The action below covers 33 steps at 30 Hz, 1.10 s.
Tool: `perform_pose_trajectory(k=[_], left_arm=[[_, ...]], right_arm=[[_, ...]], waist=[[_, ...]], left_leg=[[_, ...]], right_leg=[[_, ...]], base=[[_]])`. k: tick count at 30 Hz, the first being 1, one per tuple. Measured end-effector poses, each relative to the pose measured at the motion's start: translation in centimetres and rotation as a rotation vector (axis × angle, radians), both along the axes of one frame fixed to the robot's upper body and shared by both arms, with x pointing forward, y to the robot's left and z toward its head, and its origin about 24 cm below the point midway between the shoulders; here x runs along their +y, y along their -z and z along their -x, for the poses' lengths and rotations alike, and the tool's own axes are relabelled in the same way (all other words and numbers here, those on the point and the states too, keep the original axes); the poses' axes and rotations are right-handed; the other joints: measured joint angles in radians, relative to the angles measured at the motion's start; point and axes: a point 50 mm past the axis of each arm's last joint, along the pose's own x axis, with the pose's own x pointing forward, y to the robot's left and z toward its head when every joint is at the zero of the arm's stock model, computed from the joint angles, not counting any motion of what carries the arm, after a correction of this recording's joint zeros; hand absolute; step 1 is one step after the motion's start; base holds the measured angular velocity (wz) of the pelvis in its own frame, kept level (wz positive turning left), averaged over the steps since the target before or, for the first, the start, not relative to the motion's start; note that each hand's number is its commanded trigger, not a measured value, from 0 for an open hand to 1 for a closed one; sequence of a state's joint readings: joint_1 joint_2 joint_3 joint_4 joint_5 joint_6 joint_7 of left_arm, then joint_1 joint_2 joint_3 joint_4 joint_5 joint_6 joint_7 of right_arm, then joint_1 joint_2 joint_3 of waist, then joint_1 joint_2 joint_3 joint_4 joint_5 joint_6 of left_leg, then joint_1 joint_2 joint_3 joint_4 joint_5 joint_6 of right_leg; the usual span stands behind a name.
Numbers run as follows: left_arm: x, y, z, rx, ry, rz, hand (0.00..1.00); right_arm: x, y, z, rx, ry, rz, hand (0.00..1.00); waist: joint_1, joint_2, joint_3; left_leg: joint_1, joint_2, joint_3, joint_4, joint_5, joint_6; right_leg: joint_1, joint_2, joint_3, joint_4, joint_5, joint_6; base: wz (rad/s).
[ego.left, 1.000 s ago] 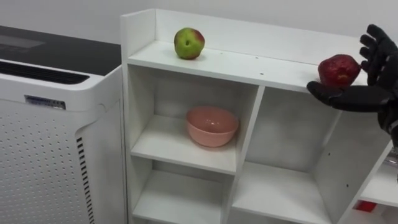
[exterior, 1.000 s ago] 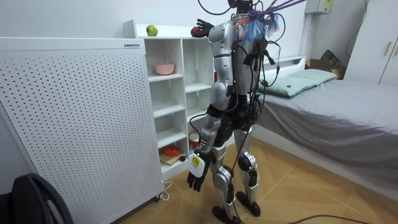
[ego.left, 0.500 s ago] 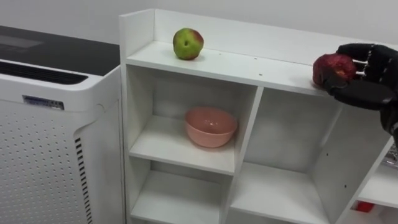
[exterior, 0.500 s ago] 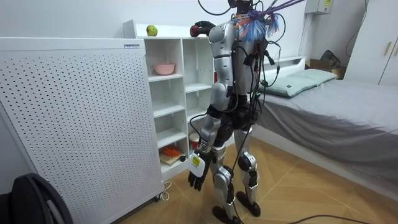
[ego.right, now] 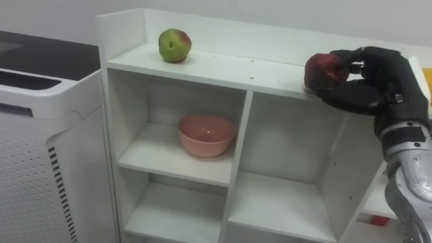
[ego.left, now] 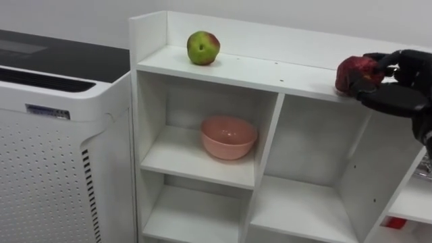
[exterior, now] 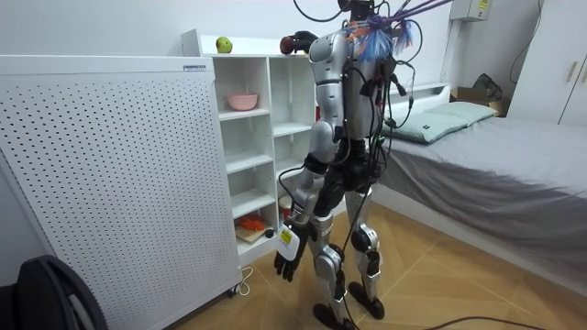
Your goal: Arrange fruit in the closet
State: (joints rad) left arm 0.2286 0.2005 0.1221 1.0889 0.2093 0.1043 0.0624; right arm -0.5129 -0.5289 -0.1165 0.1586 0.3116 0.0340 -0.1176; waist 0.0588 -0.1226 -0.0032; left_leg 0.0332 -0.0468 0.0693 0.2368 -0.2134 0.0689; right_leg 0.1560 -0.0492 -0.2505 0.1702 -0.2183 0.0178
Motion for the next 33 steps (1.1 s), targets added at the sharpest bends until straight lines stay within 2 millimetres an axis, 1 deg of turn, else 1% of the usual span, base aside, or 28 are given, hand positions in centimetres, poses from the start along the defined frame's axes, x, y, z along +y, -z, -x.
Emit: perform_pose_trajectory(k=[4, 6, 7, 9, 13, 18, 19, 20, 22, 25, 27, 28, 30, 32, 33], left_arm=[[0.1, 0.0, -0.1, -0.001, 0.003, -0.001, 0.00], [0.0, 0.0, 0.2, 0.008, 0.003, 0.000, 0.00], [0.0, 0.0, 0.3, 0.011, 0.002, 0.001, 0.00], [0.1, 0.0, 0.2, 0.014, 0.003, 0.008, 0.00], [-0.1, 0.1, 0.2, 0.016, 0.010, 0.028, 0.00], [-0.2, 0.2, 0.0, 0.026, 0.028, 0.030, 0.00], [-0.2, 0.2, 0.0, 0.025, 0.028, 0.030, 0.00], [-0.2, 0.2, -0.2, 0.021, 0.030, 0.029, 0.00], [-0.2, 0.2, -0.4, 0.016, 0.032, 0.029, 0.00], [-0.2, 0.1, -0.4, 0.015, 0.032, 0.026, 0.00], [-0.1, 0.1, -0.3, 0.020, 0.032, 0.021, 0.00], [0.0, 0.1, -0.3, 0.021, 0.031, 0.019, 0.00], [0.0, 0.1, -0.3, 0.027, 0.041, 0.010, 0.00], [-0.1, 0.2, -0.3, 0.028, 0.045, 0.010, 0.00], [-0.1, 0.2, -0.5, 0.025, 0.047, 0.011, 0.00]], right_arm=[[1.3, -0.6, 0.3, -0.026, -0.068, 0.036, 1.00], [3.0, -1.2, 1.0, -0.054, -0.156, 0.078, 1.00], [3.5, -1.3, 1.2, -0.060, -0.183, 0.091, 1.00], [5.2, -1.5, 1.5, -0.066, -0.283, 0.128, 1.00], [7.2, -1.4, 2.2, -0.063, -0.403, 0.201, 1.00], [10.0, -1.0, 3.2, -0.067, -0.586, 0.239, 1.00], [10.2, -0.9, 3.3, -0.062, -0.598, 0.241, 1.00], [10.3, -0.4, 3.5, -0.049, -0.612, 0.253, 1.00], [10.6, 0.2, 3.7, -0.022, -0.628, 0.290, 1.00], [10.3, 2.0, 4.1, 0.053, -0.621, 0.336, 1.00], [9.8, 3.8, 4.4, 0.131, -0.590, 0.377, 1.00], [9.6, 4.3, 4.4, 0.152, -0.586, 0.375, 1.00], [9.0, 6.2, 4.8, 0.234, -0.566, 0.388, 1.00], [8.7, 7.1, 5.1, 0.277, -0.561, 0.393, 1.00], [8.6, 7.4, 5.1, 0.294, -0.559, 0.396, 1.00]], waist=[[-0.003, 0.011, -0.0018], [-0.001, 0.020, -0.0008], [-0.001, 0.021, -0.0012], [0.001, 0.021, -0.0014], [0.005, 0.017, -0.0005], [0.011, 0.018, 0.0024], [0.013, 0.018, 0.0024], [0.024, 0.016, 0.0020], [0.030, 0.015, 0.0026], [0.031, 0.014, 0.0030], [0.033, 0.016, 0.0041], [0.033, 0.016, 0.0042], [0.037, 0.017, 0.0048], [0.038, 0.019, 0.0049], [0.035, 0.022, 0.0067]], left_leg=[[-0.005, 0.000, 0.000, 0.001, 0.000, 0.000], [-0.003, 0.000, 0.002, 0.000, 0.000, 0.000], [-0.003, 0.001, 0.004, -0.001, 0.000, 0.000], [-0.003, 0.002, 0.006, -0.001, 0.001, -0.001], [-0.002, 0.001, 0.007, -0.001, 0.001, -0.001], [-0.002, 0.002, 0.008, 0.000, 0.001, -0.001], [-0.002, 0.002, 0.008, 0.000, 0.001, -0.001], [-0.003, 0.003, 0.008, 0.000, 0.000, -0.001], [-0.004, 0.003, 0.008, -0.001, 0.000, -0.001], [-0.006, 0.003, 0.009, 0.001, 0.000, -0.001], [-0.007, 0.003, 0.010, 0.001, 0.000, -0.001], [-0.007, 0.003, 0.010, 0.001, 0.000, 0.000], [-0.010, 0.003, 0.011, 0.000, 0.000, 0.000], [-0.022, 0.004, 0.012, 0.001, 0.001, 0.000], [-0.029, 0.005, 0.012, 0.003, 0.001, 0.000]], right_leg=[[-0.008, 0.000, 0.000, 0.000, 0.000, 0.000], [-0.009, 0.001, 0.003, 0.000, 0.000, -0.001], [-0.011, 0.001, 0.004, -0.001, 0.000, -0.001], [-0.012, 0.001, 0.004, -0.001, 0.001, -0.001], [-0.009, 0.001, 0.008, -0.001, 0.001, -0.002], [-0.009, 0.004, 0.042, -0.001, 0.001, -0.002], [-0.009, 0.005, 0.048, -0.001, 0.002, -0.003], [-0.011, 0.006, 0.056, 0.000, 0.002, -0.004], [-0.013, 0.006, 0.056, 0.000, 0.003, -0.004], [-0.013, 0.005, 0.049, 0.000, 0.004, -0.004], [-0.013, 0.005, 0.045, 0.000, 0.005, -0.003], [-0.014, 0.005, 0.045, 0.000, 0.006, -0.003], [-0.018, 0.005, 0.045, 0.000, 0.006, -0.003], [-0.030, 0.005, 0.045, 0.001, 0.005, -0.003], [-0.037, 0.006, 0.044, 0.002, 0.006, -0.005]], base=[[-0.01], [-0.07], [-0.06], [-0.02], [0.00], [0.00], [0.00], [0.00], [0.00], [0.00], [0.00], [0.00], [0.00], [-0.05], [0.00]])
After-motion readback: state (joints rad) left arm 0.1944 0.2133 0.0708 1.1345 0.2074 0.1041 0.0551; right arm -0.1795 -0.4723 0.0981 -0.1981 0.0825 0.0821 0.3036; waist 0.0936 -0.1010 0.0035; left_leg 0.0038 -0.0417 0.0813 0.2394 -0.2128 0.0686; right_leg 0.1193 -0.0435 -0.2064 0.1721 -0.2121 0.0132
